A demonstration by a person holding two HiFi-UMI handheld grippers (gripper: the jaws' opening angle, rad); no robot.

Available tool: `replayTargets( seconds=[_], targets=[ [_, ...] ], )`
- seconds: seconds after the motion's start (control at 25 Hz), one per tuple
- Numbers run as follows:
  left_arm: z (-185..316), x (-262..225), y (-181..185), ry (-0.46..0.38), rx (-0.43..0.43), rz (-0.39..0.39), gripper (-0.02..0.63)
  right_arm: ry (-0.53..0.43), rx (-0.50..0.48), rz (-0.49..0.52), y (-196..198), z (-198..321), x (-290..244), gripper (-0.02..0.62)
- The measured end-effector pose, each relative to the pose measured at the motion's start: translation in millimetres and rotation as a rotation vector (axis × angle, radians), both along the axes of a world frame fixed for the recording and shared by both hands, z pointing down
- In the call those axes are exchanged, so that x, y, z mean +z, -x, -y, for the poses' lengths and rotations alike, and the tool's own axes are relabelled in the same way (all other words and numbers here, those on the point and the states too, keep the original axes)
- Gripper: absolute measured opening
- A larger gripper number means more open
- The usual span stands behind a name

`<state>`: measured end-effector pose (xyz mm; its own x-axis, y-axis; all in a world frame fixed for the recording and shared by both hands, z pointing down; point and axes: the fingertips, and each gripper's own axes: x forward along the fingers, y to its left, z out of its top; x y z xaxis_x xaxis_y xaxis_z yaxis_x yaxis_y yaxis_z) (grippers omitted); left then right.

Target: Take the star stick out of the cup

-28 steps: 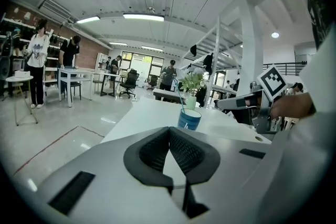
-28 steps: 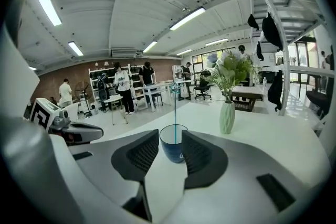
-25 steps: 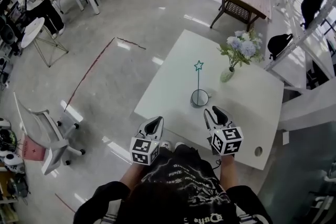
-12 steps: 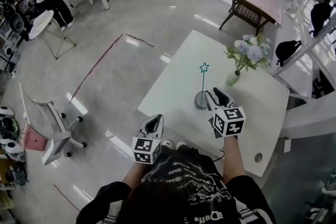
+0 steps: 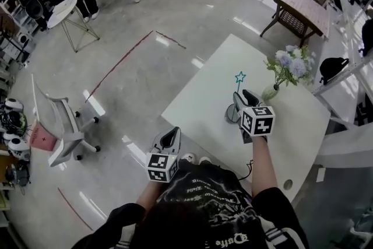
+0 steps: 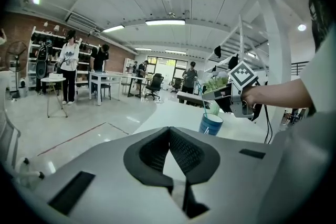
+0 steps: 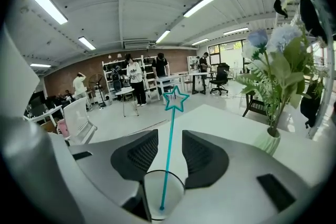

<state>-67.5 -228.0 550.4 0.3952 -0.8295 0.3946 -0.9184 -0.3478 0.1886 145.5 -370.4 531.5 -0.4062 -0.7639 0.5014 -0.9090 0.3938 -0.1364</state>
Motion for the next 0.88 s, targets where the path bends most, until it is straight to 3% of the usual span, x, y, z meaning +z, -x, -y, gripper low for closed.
replayTargets(
  seconds=[0.24, 0.36, 0.64, 0.88],
  targets=[
    [-8, 1, -1, 0.007, -0.011, 0.027, 0.02, 0.049, -0.017, 0.0, 1, 10, 17, 0.152],
    [-9, 7, 5, 0.027, -0.045, 0.0, 0.02, 0.066, -0.021, 0.001, 3, 11, 24, 0.149],
    [-8, 10, 22, 0.044, -0.124, -0.051, 0.02, 0.079, -0.005, -0.005, 2, 13, 32, 0.04],
    [-8, 8, 22, 0.036, -0.119, -0.051, 0.02, 0.062, 0.008, 0.012, 4, 14, 27, 0.025]
  ],
)
